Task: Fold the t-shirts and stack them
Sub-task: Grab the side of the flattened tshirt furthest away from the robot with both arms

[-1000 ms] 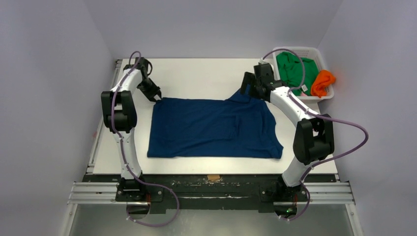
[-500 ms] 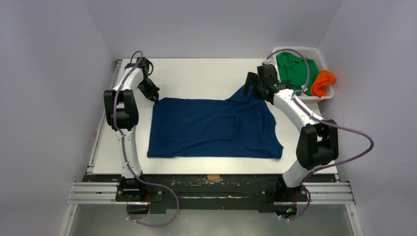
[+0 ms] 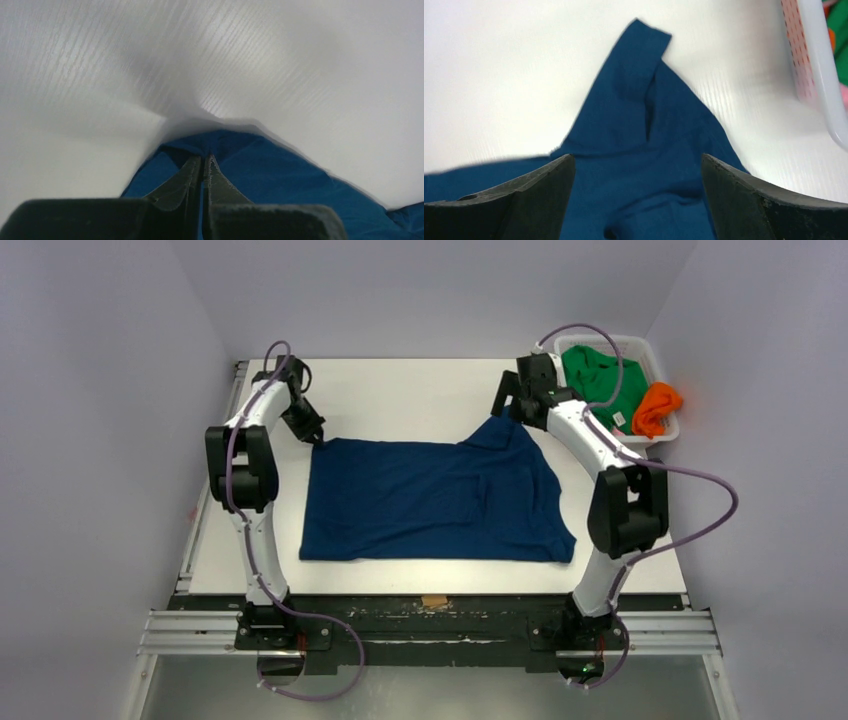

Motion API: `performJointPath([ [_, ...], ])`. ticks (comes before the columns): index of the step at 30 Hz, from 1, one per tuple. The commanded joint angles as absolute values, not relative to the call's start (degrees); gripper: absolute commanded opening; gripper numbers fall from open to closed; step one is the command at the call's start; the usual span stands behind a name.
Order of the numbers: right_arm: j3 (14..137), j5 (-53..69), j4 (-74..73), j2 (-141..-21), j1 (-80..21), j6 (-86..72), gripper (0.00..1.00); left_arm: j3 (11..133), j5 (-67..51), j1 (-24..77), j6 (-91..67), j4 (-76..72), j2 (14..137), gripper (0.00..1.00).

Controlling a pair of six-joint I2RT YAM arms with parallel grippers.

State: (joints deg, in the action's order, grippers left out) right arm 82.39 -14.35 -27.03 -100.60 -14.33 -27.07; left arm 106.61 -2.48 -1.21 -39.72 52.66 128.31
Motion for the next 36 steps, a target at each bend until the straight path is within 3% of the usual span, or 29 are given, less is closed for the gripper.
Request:
performJointPath([
  [1,94.0,-17.4,-30.6,-110.1,-13.4,-29.3,0.92,104.4,-2.8,-0.7,-38.5,49.5,120.3,0.00],
  [9,112.2,-15.3,-33.7,-128.1,-9.8,-32.2,0.86,98.8,-4.7,-0.5,-38.2,47.9,114.7,0.00],
  [17,116.8,-11.3,-28.1,-136.0,-8.3,-31.7,0.77,96.7,-5.0,1.4,-37.7,48.0,113.0,0.00],
  [27,114.9,-4.3,-25.1,-137.2,-8.2,-33.0,0.47,98.1,-4.7,1.9,-37.6,48.8,113.8,0.00],
  [36,116.6,-6.2,-24.7,-136.7,-8.2,-32.2,0.15,98.6,-4.5,1.9,-37.6,49.3,113.6,0.00],
])
